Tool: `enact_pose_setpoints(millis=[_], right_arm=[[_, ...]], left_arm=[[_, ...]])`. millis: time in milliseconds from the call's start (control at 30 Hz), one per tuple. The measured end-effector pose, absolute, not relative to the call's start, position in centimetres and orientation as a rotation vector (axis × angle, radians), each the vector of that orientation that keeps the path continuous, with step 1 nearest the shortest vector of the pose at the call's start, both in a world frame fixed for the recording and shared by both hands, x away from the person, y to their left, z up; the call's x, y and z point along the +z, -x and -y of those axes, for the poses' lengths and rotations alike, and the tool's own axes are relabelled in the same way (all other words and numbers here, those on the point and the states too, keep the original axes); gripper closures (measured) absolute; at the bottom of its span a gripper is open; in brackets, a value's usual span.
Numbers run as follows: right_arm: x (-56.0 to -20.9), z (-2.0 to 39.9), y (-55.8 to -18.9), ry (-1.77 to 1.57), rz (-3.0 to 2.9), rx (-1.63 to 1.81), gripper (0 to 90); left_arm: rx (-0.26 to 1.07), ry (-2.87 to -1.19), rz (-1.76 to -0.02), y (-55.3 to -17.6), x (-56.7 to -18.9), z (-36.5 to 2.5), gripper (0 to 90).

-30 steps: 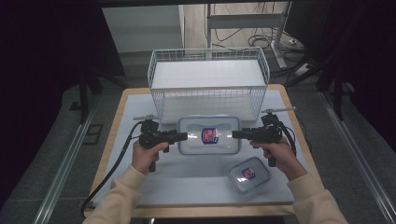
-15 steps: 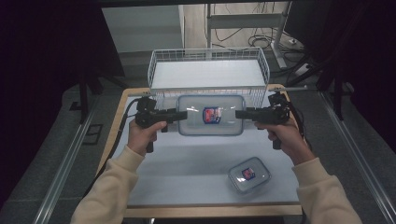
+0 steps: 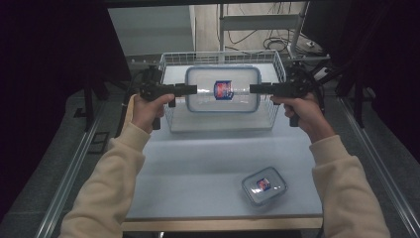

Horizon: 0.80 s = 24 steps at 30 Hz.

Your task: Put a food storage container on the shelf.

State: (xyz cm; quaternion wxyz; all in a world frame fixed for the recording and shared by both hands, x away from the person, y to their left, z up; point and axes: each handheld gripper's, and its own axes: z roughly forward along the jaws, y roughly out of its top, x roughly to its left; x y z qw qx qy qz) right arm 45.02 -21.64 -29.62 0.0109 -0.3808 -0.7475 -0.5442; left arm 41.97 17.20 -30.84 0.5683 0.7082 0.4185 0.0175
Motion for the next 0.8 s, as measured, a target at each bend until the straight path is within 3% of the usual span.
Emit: enact_pose_setpoints(millis=[333,800], right_arm=[[-28.4,21.0,-49.6,1.205,2.289,-1.693,49.6],[-28.7,20.4,-54.2,1.286,2.251,-1.619,48.9]], left_arm=[[0.044,-1.657,-1.002,-46.1,-29.4,-17.8,49.3],[-0.033,-1.636,-1.057,-50.3,-30.9,-18.2,49.5]])
